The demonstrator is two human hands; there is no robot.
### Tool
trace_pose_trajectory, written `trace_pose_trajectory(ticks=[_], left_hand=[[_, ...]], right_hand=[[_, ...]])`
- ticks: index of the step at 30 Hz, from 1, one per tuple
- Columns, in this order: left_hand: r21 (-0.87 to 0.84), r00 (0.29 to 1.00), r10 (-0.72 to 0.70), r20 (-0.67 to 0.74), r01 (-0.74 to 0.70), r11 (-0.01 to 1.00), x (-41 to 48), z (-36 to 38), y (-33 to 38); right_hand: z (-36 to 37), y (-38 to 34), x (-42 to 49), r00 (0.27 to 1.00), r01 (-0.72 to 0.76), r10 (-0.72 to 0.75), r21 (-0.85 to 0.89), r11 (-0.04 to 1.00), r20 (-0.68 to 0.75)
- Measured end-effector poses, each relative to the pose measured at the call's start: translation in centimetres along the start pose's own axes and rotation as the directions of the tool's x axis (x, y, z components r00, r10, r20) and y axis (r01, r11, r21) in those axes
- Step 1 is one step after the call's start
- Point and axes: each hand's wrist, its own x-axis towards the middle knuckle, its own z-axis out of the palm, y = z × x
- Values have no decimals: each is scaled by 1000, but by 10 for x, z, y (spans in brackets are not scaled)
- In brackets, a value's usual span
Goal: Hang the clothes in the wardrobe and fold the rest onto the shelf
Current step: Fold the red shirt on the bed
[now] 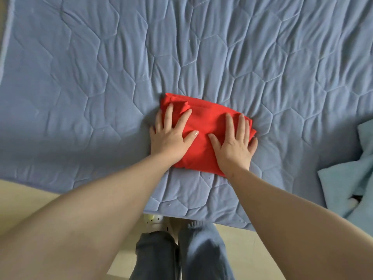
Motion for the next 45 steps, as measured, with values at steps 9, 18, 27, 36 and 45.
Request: trace_pose_trajectory(ticks=[9,18,27,36,45], left_hand=[[-650,940,-207,272,338,680,-6,-48,-8],[-837,921,-349,175,325,440,-93,-146,-39],[-985,686,-727,-10,119,126,-191,-330,-134],[-995,576,-817,-29,-97,-33,-301,-503,-333],[-965,666,-731,-150,-259,-38,-460,-654,-525]], right_hand=[[-41,-11,-14,893,-441,341,717,540,292],[-108,-85,-66,851,-500,148,690,523,505],[-191,-314,-131,858,-162,-208,631,758,470],[-192,-573,-288,643,43,-553,696,716,529],[-161,-814,-456,448,269,-739,713,648,503]])
